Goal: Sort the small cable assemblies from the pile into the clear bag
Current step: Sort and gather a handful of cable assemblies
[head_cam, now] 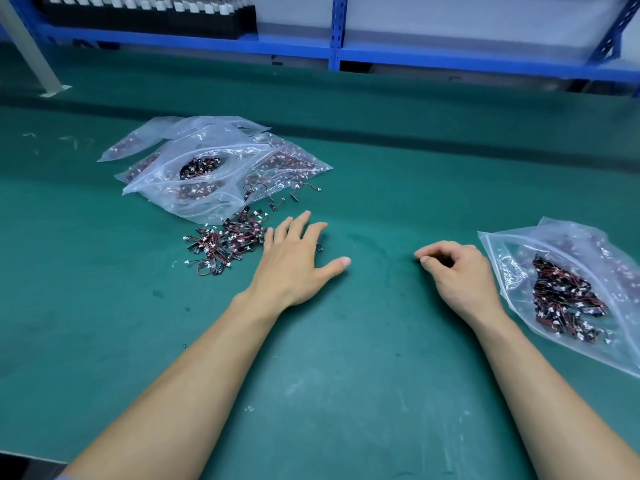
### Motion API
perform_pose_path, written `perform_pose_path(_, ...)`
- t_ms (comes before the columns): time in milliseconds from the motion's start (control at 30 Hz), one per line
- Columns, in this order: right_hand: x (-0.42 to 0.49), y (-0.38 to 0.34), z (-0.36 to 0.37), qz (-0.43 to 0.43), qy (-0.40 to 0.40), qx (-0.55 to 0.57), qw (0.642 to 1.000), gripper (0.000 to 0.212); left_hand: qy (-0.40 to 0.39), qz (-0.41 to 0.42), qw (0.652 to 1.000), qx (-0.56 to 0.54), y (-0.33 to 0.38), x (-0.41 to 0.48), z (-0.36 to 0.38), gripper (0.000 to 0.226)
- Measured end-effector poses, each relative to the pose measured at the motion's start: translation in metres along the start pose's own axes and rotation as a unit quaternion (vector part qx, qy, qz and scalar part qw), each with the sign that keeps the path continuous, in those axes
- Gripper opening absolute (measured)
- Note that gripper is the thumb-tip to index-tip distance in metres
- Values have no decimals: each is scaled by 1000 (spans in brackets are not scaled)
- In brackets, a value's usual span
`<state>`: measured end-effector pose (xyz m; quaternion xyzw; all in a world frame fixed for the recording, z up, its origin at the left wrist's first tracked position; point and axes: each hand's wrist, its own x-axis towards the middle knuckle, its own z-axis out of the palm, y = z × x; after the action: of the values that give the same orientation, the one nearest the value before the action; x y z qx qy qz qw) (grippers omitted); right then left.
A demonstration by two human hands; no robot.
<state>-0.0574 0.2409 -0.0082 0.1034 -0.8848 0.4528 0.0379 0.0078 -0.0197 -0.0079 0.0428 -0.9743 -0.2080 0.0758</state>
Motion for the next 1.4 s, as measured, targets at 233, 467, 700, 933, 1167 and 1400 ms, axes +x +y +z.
perform_pose_path(233, 0, -1, 0, 2, -1, -6, 1000, 24, -78, 191, 972, -115, 18, -6, 4, 62)
perform_pose_path(467, -1, -3, 0, 1, 2, -8, 1000, 25, 48, 176, 961, -211, 7, -4, -11, 41)
perform_pose_path(700, -5, -6, 1, -25, 9, -72, 997, 19, -11, 107, 990, -88, -8, 6, -10, 62)
perform_pose_path(933, -12, -21, 5, -105, 7, -138, 985, 14, 37, 46, 998, 26, -17, 5, -11, 42)
perform_pose_path(1167, -19, -49, 26, -183, -80, -189, 961, 23, 72, -20, 997, 11, -35, 3, -22, 34)
perform_pose_path(1400, -8, -76, 60, -240, -170, -292, 910, 41, 86, -49, 995, -12, -41, 3, -32, 21)
